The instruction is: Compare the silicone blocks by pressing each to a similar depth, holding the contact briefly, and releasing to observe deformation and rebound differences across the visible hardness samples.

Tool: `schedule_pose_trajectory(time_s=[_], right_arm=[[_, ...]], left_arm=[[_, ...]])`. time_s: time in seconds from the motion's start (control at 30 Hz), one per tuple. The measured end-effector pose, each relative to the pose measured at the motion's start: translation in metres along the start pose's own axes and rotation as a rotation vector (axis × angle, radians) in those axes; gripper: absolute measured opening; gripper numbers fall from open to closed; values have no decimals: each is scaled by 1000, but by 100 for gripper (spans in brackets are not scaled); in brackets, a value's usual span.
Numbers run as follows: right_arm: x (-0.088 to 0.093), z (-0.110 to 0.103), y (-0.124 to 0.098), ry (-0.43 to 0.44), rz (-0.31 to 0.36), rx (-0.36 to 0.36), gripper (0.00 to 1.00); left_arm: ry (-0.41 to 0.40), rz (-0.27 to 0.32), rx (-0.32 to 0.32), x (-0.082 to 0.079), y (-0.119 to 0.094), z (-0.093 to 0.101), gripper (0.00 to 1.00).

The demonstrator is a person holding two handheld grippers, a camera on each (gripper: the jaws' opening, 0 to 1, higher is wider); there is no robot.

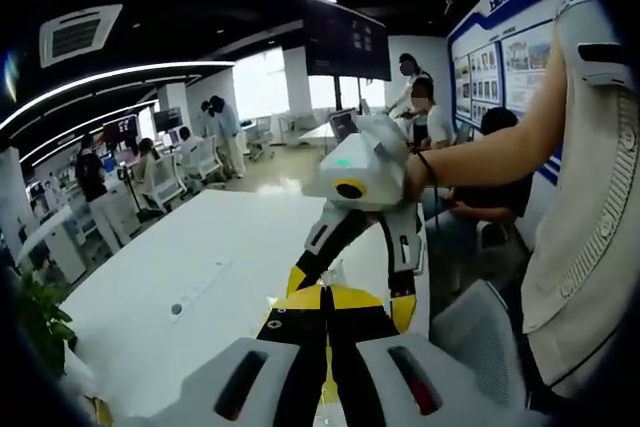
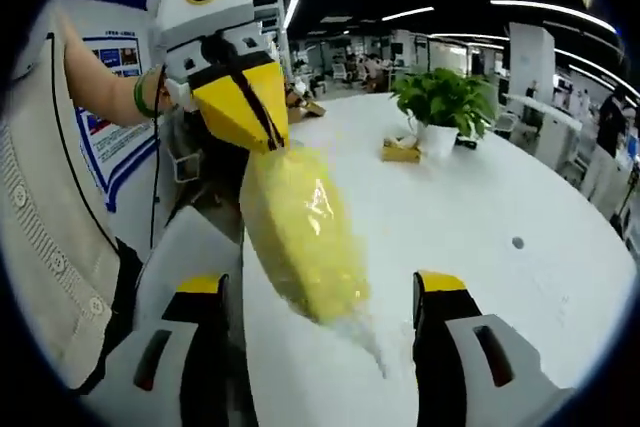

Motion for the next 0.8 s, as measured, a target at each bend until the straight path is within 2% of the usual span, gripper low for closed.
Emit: schedule_pose_trajectory(time_s=[0.1,0.2,0.3,0.4,0.47,0.5,0.53,0.6,0.67,0.73,0.77,0.8], right_arm=[[14,-12,-11,76,53,58,76],[21,-24,-29,177,172,158,80],[24,-33,-43,236,271,231,83],[26,-44,-65,351,418,315,89],[27,-51,-79,387,490,391,92],[27,-55,-84,377,505,421,94],[26,-60,-90,387,555,464,96],[26,-68,-98,401,581,495,96],[25,-78,-107,421,650,544,96],[26,-86,-114,421,668,586,96],[26,-88,-115,423,672,593,96],[27,-94,-117,429,668,594,96]], left_arm=[[-7,1,-16,3,-2,-1,0],[-21,-1,-40,6,-4,-5,0],[-33,-2,-79,10,-7,-12,0],[-55,-2,-101,15,-9,-20,0],[-71,-10,-121,22,-9,-27,0],[-80,-12,-133,25,-9,-31,0],[-118,-15,-140,30,-9,-35,0],[-167,-10,-157,38,-8,-43,0],[-205,-9,-175,50,-6,-53,0],[-256,-10,-199,62,-4,-62,0],[-239,-8,-198,64,-4,-64,0],[-256,-11,-211,71,-2,-69,0]])
Point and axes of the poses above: the point that each gripper's makers call its tool centre point, and the gripper's own axes: y roughly forward along the fingers, z roughly to its right, x roughly out of its underside, the point moved 10 cm from there along -y, roughly backward along the fingers, and after that the axes turned 3 degrees about -y, right-handed, at the moved point
